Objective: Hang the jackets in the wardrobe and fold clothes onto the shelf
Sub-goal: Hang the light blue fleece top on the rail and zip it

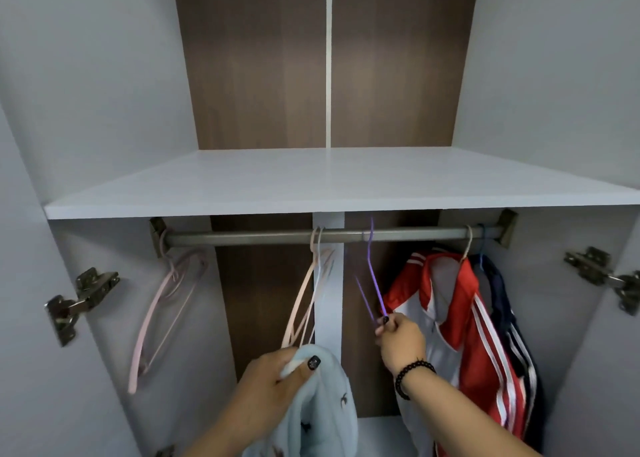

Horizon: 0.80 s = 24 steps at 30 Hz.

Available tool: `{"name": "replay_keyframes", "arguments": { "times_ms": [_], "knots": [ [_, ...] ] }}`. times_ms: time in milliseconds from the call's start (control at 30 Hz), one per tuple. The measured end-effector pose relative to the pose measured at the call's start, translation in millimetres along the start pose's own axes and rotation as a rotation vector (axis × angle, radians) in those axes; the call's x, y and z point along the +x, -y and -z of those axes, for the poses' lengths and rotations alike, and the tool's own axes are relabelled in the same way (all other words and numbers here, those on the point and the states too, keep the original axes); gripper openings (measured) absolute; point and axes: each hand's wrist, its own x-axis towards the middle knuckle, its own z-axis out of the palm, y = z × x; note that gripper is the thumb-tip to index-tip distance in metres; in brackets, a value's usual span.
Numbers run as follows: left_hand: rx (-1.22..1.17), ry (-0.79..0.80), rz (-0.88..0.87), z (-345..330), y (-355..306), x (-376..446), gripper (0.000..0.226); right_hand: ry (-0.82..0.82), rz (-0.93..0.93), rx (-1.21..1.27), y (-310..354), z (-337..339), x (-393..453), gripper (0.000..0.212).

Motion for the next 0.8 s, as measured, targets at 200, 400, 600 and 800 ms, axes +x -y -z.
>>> {"name": "replay_keyframes", "arguments": {
  "times_ms": [200,400,600,800],
  "knots": [
    [-0.074,-0.157,0.134,-30,-15,11,0.022,0.000,0.146,-0.054,-9,60,-12,0.028],
    [-0.388,-0.185,0.345,-60,-31,23,0.027,0.034,0.220,-0.058,-46,122,-34,0.029],
    [-0.424,-0.249,0.482,-86,-23,39,0.030,0.330,0.191,-0.033,-78,160,-52,0.025],
    [-0.324,-0.504,0.627,-108,6,40,0.039,0.505,0.207,-0.286,-102,200,-59,0.026]
  ]
}}
